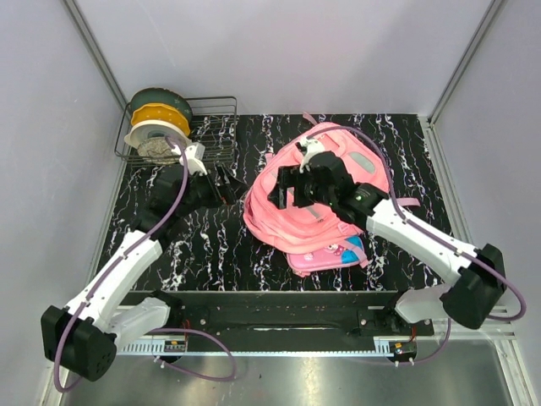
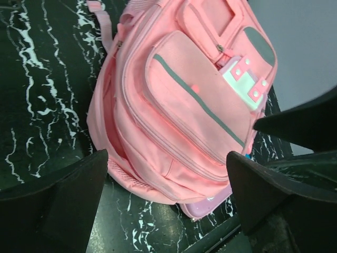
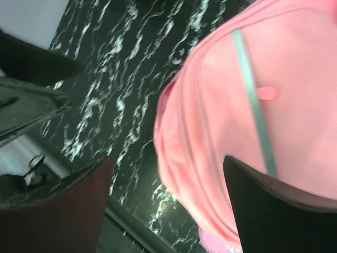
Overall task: Pack the student bag
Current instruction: Adjust the student bag at the center of the board.
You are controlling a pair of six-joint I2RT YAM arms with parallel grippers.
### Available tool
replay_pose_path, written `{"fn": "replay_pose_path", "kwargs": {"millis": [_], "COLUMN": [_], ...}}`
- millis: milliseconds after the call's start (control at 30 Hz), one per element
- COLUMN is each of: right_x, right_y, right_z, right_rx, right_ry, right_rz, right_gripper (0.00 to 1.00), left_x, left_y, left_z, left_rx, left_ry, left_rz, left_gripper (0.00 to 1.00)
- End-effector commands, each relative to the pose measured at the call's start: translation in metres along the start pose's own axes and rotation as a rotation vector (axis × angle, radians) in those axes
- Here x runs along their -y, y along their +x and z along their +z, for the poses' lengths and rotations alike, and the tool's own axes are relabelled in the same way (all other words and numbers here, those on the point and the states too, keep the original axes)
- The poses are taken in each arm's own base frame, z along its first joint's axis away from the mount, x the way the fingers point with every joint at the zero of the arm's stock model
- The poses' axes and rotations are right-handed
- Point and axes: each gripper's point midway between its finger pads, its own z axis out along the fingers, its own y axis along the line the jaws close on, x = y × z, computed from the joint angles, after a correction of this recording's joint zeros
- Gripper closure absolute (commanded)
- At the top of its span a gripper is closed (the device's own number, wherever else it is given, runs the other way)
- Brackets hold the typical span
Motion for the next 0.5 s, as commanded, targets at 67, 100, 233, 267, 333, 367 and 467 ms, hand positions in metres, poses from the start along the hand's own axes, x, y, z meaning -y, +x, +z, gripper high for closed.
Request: {"fn": "replay_pose_path", "kwargs": {"millis": [67,100,233,267,333,367,467], "right_x": [0.069,0.085,0.139,0.153,0.164,0.171,0.178], "right_y": [-0.041,-0.029,-0.004,0.000,0.019,0.025,0.049], "right_z": [-0.062,-0.071,-0.095,-0.103,-0.110,-0.113,-0.112], "right_rx": [0.286,0.272,0.265,0.283,0.276,0.275,0.223], "right_ry": [0.350,0.408,0.550,0.593,0.625,0.649,0.663], "right_rz": [0.297,0.370,0.544,0.585,0.666,0.699,0.795], "right_gripper": [0.05,0.05,0.01,0.01,0.00,0.00,0.00], "left_x": [-0.009,-0.011,-0.024,-0.028,-0.032,-0.032,-0.031], "left_y": [-0.019,-0.018,-0.014,-0.013,-0.014,-0.016,-0.017], "left_z": [0.000,0.002,0.015,0.023,0.032,0.037,0.058], "left_rx": [0.023,0.012,-0.018,-0.029,-0.049,-0.046,-0.068], "left_ry": [-0.037,-0.040,-0.057,-0.056,-0.051,-0.037,0.006], "left_rz": [0.043,0.044,0.031,0.026,0.021,0.024,0.033], "left_gripper": [0.01,0.01,0.01,0.01,0.01,0.01,0.01]}}
